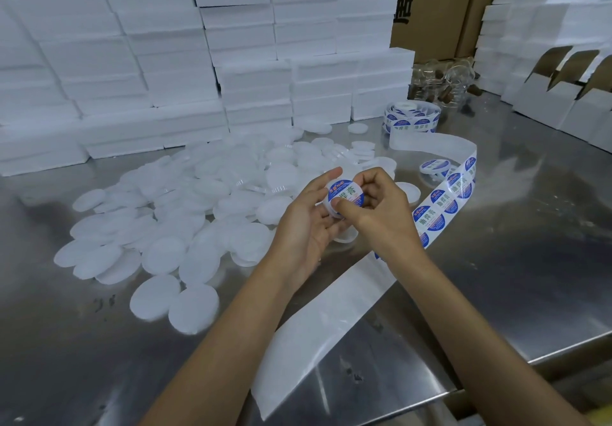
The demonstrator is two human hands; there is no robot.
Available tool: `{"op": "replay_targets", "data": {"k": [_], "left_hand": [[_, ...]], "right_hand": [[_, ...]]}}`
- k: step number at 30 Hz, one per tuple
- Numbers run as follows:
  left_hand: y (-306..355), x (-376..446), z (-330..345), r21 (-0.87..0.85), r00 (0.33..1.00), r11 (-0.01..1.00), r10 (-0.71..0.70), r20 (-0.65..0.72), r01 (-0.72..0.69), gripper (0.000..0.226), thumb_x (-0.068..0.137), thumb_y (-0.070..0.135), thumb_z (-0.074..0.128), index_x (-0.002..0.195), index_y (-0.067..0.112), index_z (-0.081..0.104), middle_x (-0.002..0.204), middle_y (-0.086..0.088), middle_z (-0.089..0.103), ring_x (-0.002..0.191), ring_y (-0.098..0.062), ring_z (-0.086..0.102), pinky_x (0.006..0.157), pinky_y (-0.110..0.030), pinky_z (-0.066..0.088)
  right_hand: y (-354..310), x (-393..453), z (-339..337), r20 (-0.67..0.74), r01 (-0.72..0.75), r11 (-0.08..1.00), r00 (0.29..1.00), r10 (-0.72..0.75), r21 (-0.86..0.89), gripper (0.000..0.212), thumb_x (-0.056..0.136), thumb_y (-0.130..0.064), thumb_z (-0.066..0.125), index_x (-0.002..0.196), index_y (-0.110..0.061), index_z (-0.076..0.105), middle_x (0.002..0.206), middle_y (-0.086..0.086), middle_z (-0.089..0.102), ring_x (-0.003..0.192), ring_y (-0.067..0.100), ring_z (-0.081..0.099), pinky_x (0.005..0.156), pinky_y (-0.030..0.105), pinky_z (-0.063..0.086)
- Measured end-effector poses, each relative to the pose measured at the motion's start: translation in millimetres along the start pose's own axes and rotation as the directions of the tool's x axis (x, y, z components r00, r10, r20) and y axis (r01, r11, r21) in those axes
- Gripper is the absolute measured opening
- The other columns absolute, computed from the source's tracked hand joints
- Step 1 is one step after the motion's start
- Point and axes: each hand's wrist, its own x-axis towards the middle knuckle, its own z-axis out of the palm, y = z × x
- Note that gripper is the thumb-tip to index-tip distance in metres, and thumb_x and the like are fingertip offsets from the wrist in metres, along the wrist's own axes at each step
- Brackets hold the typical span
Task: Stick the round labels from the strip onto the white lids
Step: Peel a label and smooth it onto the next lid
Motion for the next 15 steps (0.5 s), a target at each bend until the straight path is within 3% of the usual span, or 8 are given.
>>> {"op": "replay_targets", "data": {"k": [5, 9, 12, 15], "left_hand": [[1.1, -1.1, -0.6, -0.057, 1.0, 0.998, 0.021, 0.007, -0.021, 0.034, 0.106, 0.012, 0.042, 0.132, 0.015, 0.064, 0.124, -0.019, 0.07, 0.106, -0.03, 0.072, 0.095, -0.038, 0.058], [3.7, -3.4, -0.3, -0.192, 1.0, 0.981, -0.008, 0.024, 0.012, 0.034, 0.105, 0.012, 0.044, 0.134, 0.01, 0.062, 0.123, -0.024, 0.069, 0.103, -0.034, 0.072, 0.097, -0.042, 0.057], [4.3, -5.3, 1.8, -0.27, 0.998, 0.962, -0.018, 0.064, 0.035, 0.035, 0.105, 0.01, 0.044, 0.135, 0.005, 0.06, 0.12, -0.024, 0.07, 0.102, -0.035, 0.073, 0.094, -0.041, 0.059], [6.4, -7.1, 1.4, -0.283, 0.996, 0.958, -0.022, 0.084, 0.045, 0.035, 0.104, 0.01, 0.045, 0.135, 0.005, 0.06, 0.119, -0.024, 0.07, 0.103, -0.035, 0.073, 0.092, -0.041, 0.059]], "right_hand": [[5.1, 0.6, -0.2, -0.057, 0.032, 0.989, 0.998, -0.04, -0.142, 0.042, 0.078, -0.022, 0.084, 0.107, -0.026, 0.054, 0.095, -0.01, 0.061, 0.083, 0.005, 0.057, 0.068, 0.011, 0.046], [8.4, -1.7, -3.6, -0.094, 0.045, 0.976, 0.993, -0.066, -0.214, 0.071, 0.072, -0.04, 0.086, 0.127, -0.029, 0.044, 0.106, -0.005, 0.055, 0.093, 0.007, 0.055, 0.075, 0.016, 0.046], [8.0, -4.9, -1.8, -0.077, 0.086, 0.966, 0.991, -0.108, -0.245, 0.059, 0.071, -0.046, 0.085, 0.116, -0.026, 0.052, 0.108, -0.006, 0.058, 0.095, 0.005, 0.056, 0.077, 0.021, 0.05], [7.1, -6.7, 0.1, -0.078, 0.17, 0.95, 0.977, -0.197, -0.262, 0.044, 0.075, -0.042, 0.083, 0.103, -0.021, 0.057, 0.101, -0.006, 0.061, 0.09, 0.006, 0.055, 0.072, 0.015, 0.044]]}}
